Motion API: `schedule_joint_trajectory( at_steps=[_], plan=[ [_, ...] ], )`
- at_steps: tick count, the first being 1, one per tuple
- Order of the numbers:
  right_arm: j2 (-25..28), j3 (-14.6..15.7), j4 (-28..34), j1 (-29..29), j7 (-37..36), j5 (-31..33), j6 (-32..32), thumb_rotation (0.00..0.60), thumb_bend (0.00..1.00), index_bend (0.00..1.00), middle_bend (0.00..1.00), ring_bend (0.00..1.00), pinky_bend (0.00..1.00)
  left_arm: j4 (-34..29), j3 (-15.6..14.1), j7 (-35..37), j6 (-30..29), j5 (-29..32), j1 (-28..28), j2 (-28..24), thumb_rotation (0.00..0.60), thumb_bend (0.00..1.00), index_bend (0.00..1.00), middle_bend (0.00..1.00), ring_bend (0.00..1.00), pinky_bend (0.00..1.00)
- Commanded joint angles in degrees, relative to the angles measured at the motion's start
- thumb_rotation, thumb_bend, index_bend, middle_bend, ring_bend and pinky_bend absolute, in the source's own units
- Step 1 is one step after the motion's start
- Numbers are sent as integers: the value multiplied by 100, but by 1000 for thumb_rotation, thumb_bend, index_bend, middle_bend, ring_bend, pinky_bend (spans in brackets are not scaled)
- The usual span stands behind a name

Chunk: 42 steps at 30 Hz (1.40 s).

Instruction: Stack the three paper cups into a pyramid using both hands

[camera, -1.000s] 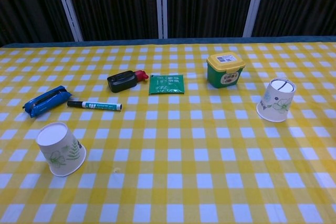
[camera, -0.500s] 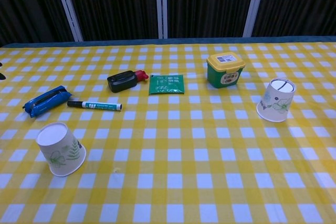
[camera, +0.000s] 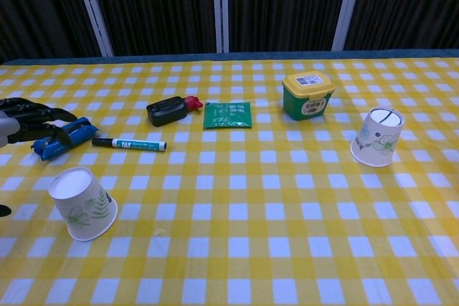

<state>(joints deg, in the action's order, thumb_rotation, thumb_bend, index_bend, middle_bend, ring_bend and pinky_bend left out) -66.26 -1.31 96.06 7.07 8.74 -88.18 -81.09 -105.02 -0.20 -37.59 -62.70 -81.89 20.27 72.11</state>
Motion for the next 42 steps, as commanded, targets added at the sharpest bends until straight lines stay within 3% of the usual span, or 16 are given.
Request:
schedule_joint_trajectory(
  at_steps=[1, 10, 15, 19, 25, 34, 42],
  plan=[
    [11, -7, 6, -4, -20, 1, -13, 600, 139, 5, 0, 0, 0, -43, 59, -159, 115, 186, 115, 130, 600, 230, 218, 0, 0, 0],
    [48, -8, 19, -9, -85, -5, -23, 600, 139, 5, 0, 0, 0, -5, 144, -524, 314, 669, 384, 430, 600, 250, 257, 0, 0, 0],
    [71, -9, 36, -15, -126, -7, -33, 600, 139, 5, 0, 0, 0, 52, 133, -625, 302, 791, 486, 608, 600, 329, 302, 0, 0, 0],
    [66, -2, 28, -6, -129, 5, 0, 600, 139, 5, 0, 0, 0, 60, 106, -635, 249, 811, 526, 626, 600, 340, 366, 0, 0, 0],
    [67, -17, 7, 9, -157, 63, 49, 600, 140, 5, 0, 0, 0, -66, 201, -536, 195, 843, 638, 518, 600, 340, 380, 0, 0, 0],
    [91, -131, -104, 55, -254, 365, 198, 600, 139, 5, 0, 0, 0, -501, 859, -650, 492, 1427, 1307, 269, 600, 340, 379, 0, 0, 0],
    [111, -292, -259, 114, -394, 773, 389, 600, 139, 5, 0, 0, 0, -294, 1469, -969, 860, 2315, 2203, 661, 600, 340, 379, 0, 0, 0]
  ],
)
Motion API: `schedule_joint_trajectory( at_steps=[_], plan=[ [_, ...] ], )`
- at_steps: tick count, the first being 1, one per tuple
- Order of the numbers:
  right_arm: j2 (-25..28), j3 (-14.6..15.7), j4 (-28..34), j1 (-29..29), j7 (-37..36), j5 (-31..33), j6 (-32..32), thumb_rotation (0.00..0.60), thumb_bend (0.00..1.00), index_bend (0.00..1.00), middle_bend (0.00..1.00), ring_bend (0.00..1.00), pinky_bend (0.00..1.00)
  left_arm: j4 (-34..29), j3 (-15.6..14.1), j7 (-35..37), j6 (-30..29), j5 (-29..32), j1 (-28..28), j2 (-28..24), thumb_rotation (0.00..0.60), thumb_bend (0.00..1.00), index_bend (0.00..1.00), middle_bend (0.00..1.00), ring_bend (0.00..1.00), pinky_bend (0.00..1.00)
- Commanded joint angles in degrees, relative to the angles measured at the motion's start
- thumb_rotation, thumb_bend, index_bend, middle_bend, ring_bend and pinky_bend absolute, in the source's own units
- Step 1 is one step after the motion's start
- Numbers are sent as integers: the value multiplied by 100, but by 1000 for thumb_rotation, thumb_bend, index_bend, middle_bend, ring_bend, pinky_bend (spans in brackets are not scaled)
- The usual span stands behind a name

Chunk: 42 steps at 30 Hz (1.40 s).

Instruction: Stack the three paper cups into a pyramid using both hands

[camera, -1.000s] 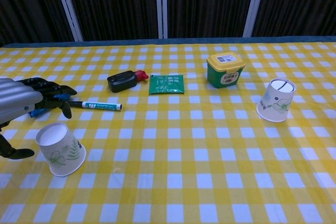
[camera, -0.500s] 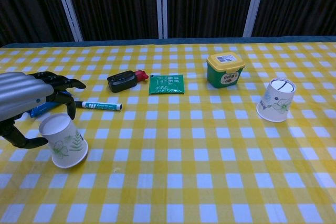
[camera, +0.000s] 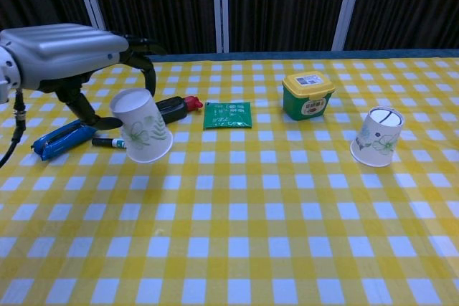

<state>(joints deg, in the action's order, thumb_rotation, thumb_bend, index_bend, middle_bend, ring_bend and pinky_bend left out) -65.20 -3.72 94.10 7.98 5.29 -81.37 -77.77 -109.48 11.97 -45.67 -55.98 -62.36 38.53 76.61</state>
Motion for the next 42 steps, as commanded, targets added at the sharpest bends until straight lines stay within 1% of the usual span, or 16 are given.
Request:
schedule_joint_trajectory(
  at_steps=[1, 3, 6, 9, 11, 16, 19, 26, 28, 30, 32, 34, 35, 38, 42],
  plan=[
    [4, -66, -87, 31, -67, 130, 79, 600, 140, 5, 0, 0, 0, 208, 296, -204, 218, 449, 472, 264, 600, 339, 379, 0, 0, 0],
    [-6, -123, -186, 59, -143, 266, 161, 600, 139, 5, 0, 0, 0, 440, 424, -345, 321, 723, 812, 469, 600, 339, 379, 0, 0, 0],
    [-21, -188, -328, 96, -242, 427, 269, 600, 139, 5, 0, 0, 0, 810, 528, -499, 520, 1119, 1266, 748, 600, 340, 380, 0, 0, 0],
    [-50, -283, -540, 147, -400, 643, 419, 600, 140, 5, 0, 0, 0, 1456, 659, -652, 864, 1667, 1911, 1189, 600, 339, 380, 0, 0, 0],
    [-72, -308, -662, 162, -487, 704, 475, 600, 139, 5, 0, 0, 0, 1831, 679, -704, 978, 1925, 2247, 1435, 600, 339, 379, 0, 0, 0],
    [-95, -327, -780, 167, -579, 794, 547, 600, 140, 5, 0, 0, 0, 2243, 616, -743, 1086, 2216, 2627, 1692, 600, 338, 375, 0, 0, 0],
    [-100, -341, -823, 170, -608, 815, 553, 600, 139, 5, 0, 0, 0, 2517, 500, -742, 1143, 2389, 2860, 1851, 600, 337, 368, 0, 0, 0],
    [-124, -334, -840, 147, -632, 762, 477, 600, 139, 5, 0, 0, 0, 3010, 308, -524, 1243, 2533, 3161, 2116, 600, 337, 355, 0, 0, 0],
    [-136, -334, -855, 151, -629, 765, 481, 600, 140, 5, 0, 0, 0, 3074, 254, -460, 1246, 2497, 3207, 2148, 600, 336, 321, 0, 0, 0],
    [-148, -329, -867, 159, -614, 777, 506, 600, 140, 5, 0, 0, 0, 3118, 189, -408, 1224, 2470, 3249, 2168, 600, 327, 241, 0, 0, 0],
    [-151, -324, -871, 164, -600, 788, 527, 600, 140, 5, 0, 0, 0, 3115, 139, -365, 1216, 2482, 3274, 2157, 600, 309, 108, 0, 0, 0],
    [-155, -326, -876, 168, -591, 799, 538, 600, 139, 5, 0, 0, 0, 3083, 101, -322, 1201, 2484, 3283, 2135, 600, 301, 31, 0, 0, 0],
    [-157, -329, -877, 170, -580, 809, 541, 600, 139, 5, 0, 0, 0, 3014, 65, -274, 1152, 2440, 3262, 2089, 600, 299, 8, 0, 0, 0],
    [-160, -329, -868, 169, -564, 811, 534, 600, 140, 5, 0, 0, 0, 2875, 4, -204, 1046, 2374, 3214, 1988, 600, 297, 0, 0, 0, 0],
    [-170, -311, -851, 170, -547, 779, 527, 600, 139, 5, 0, 0, 0, 2412, -73, 24, 633, 2122, 2977, 1691, 600, 297, 0, 0, 0, 0]
  ],
)
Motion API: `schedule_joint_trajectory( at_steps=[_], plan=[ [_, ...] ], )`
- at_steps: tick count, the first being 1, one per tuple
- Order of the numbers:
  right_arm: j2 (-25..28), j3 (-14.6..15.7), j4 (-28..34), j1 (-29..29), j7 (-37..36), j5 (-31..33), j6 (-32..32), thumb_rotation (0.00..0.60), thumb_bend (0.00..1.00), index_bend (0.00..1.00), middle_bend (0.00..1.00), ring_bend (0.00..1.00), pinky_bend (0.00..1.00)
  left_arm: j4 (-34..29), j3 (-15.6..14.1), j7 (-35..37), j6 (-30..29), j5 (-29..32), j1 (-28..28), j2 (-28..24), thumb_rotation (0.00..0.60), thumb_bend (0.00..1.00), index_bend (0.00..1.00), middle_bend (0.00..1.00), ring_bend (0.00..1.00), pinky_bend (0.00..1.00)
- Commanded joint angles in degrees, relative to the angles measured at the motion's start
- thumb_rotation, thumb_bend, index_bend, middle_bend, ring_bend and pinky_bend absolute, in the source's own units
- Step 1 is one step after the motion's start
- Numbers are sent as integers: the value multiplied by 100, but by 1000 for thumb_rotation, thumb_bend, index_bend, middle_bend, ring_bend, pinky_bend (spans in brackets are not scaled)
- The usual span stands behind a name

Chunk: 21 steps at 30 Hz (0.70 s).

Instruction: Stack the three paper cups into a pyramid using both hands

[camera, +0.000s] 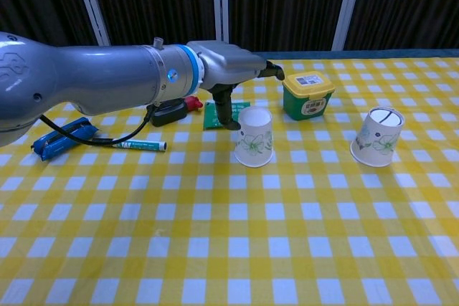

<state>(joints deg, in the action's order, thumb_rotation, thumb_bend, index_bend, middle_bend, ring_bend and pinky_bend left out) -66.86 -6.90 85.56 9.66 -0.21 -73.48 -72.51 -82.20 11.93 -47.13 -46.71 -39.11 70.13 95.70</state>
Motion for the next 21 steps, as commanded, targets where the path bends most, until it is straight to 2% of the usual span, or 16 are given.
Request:
schedule_joint_trajectory(
  at_steps=[1, 4, 7, 10, 16, 19, 21],
  plan=[
    [-8, 14, 6, 3, 8, -19, 5, 600, 139, 5, 0, 0, 0, -465, -99, 241, -443, -317, -279, -315, 600, 297, 0, 0, 0, 0],
    [-24, 48, 23, 8, 46, -60, 13, 600, 136, 5, 0, 0, 0, -994, -253, 469, -1082, -751, -702, -669, 600, 270, 0, 0, 0, 0],
    [-33, 101, 102, 7, 113, -152, -9, 600, 133, 5, 0, 0, 0, -1731, -617, 647, -2015, -1248, -1385, -1235, 600, 218, 0, 0, 0, 0],
    [-40, 135, 165, 6, 197, -225, -49, 600, 133, 5, 0, 0, 0, -2130, -925, 811, -2639, -1686, -1902, -1609, 600, 212, 0, 0, 0, 0],
    [-10, 187, 351, -6, 350, -334, -126, 600, 132, 5, 0, 0, 0, -2448, -1528, 1384, -3540, -2530, -2862, -2167, 600, 211, 0, 0, 0, 0],
    [45, 218, 560, -31, 440, -518, -288, 600, 132, 5, 0, 0, 0, -2456, -2002, 1774, -4110, -3016, -3551, -2469, 600, 212, 0, 0, 0, 0],
    [79, 235, 653, -53, 468, -595, -366, 600, 132, 5, 0, 0, 0, -2373, -2172, 1953, -4282, -3269, -3801, -2541, 600, 212, 0, 0, 0, 0]
  ],
)
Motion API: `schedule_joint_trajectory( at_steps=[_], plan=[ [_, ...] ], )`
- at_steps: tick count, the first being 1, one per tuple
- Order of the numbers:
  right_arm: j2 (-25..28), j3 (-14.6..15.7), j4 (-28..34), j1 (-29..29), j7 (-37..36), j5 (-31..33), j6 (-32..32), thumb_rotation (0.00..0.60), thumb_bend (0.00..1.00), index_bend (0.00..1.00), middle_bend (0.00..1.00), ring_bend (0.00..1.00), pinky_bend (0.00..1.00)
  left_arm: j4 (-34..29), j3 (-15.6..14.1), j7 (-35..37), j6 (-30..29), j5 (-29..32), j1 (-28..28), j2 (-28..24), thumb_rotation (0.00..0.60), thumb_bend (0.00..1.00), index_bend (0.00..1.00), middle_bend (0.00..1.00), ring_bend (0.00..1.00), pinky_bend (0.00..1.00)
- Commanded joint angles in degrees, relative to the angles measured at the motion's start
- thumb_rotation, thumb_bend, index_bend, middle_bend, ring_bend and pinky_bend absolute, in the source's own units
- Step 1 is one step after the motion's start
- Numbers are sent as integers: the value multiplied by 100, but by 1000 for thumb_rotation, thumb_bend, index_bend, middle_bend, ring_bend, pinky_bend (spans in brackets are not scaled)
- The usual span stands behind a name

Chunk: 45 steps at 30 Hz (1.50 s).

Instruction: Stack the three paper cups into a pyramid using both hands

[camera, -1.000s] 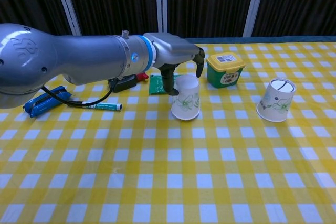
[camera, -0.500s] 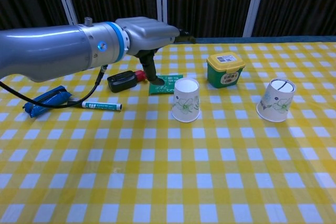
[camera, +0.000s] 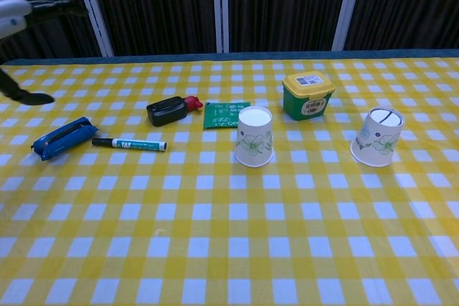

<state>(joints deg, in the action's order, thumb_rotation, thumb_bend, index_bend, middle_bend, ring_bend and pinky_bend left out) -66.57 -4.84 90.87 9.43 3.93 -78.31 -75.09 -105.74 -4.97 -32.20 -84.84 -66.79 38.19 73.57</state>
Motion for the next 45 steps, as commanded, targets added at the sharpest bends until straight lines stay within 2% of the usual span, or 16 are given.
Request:
schedule_joint_trajectory(
  at_steps=[1, 7, 14, 19, 24, 28, 36, 45],
  plan=[
    [64, 37, 154, -37, 66, -143, -135, 600, 132, 5, 0, 0, 0, 20, -529, 524, -513, -570, -691, -348, 600, 212, 0, 0, 0, 0],
    [217, 125, 405, -133, 212, -228, -258, 600, 133, 35, 0, 0, 0, 355, -724, 875, -709, -886, -1178, -436, 600, 211, 0, 0, 0, 0],
    [563, 347, 897, -392, 624, -167, -410, 600, 135, 51, 0, 0, 0, 396, -708, 1121, -990, -1374, -1515, -586, 600, 209, 0, 0, 0, 0],
    [912, 496, 1383, -495, 1013, 189, -233, 600, 134, 57, 0, 0, 0, 317, -739, 1079, -969, -1692, -1649, -691, 600, 205, 0, 0, 0, 0],
    [1082, 541, 1661, -414, 1225, 500, 89, 600, 132, 57, 0, 0, 0, 257, -626, 1087, -942, -1815, -1790, -754, 600, 204, 0, 0, 0, 0],
    [981, 532, 1608, -323, 1321, 584, 249, 600, 131, 76, 0, 0, 0, 257, -503, 1109, -834, -1817, -1867, -779, 600, 204, 0, 0, 0, 0],
    [427, 494, 904, -149, 1069, 352, 458, 600, 130, 205, 0, 0, 0, 281, -357, 1070, -650, -1952, -1967, -766, 600, 204, 0, 0, 0, 0],
    [124, 449, 435, -35, 1023, 581, 737, 600, 131, 245, 0, 0, 0, 284, -228, 1063, -490, -2001, -2042, -776, 600, 203, 0, 0, 0, 0]
  ],
)
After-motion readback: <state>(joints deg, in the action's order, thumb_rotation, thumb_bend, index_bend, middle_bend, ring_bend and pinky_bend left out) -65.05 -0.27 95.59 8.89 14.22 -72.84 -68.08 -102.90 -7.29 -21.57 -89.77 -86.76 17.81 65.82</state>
